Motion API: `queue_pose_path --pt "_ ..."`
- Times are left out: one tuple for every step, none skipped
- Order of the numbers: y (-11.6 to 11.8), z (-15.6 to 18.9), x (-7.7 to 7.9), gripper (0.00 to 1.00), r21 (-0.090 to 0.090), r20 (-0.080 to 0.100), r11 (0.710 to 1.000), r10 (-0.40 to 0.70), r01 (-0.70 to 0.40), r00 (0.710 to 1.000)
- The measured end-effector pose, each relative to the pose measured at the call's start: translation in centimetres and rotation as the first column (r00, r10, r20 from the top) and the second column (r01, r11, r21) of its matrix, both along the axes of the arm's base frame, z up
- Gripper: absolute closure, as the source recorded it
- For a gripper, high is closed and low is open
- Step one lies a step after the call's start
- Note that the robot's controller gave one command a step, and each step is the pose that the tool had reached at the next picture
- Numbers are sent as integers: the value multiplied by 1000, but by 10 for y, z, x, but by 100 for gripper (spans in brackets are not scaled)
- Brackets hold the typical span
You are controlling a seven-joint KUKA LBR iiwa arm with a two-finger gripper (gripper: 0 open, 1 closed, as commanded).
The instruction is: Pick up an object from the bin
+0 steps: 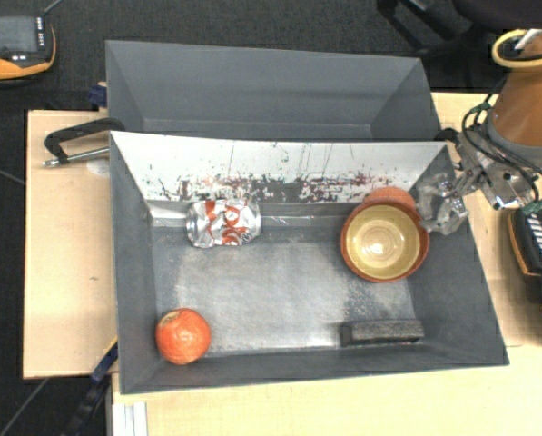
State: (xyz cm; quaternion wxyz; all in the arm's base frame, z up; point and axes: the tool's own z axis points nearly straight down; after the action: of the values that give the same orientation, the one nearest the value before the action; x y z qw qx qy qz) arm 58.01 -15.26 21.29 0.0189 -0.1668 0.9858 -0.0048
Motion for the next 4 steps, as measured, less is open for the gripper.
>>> queue_pose_path --pt "1 -4 -1 0 3 -7 1000 -1 1 1000" --pt "27 -67 14 0 4 -7 997 75 -75 997" --pt "32 -136 18 0 7 -8 997 78 -78 997" --pt "32 -128 22 100 6 3 997 77 -77 997"
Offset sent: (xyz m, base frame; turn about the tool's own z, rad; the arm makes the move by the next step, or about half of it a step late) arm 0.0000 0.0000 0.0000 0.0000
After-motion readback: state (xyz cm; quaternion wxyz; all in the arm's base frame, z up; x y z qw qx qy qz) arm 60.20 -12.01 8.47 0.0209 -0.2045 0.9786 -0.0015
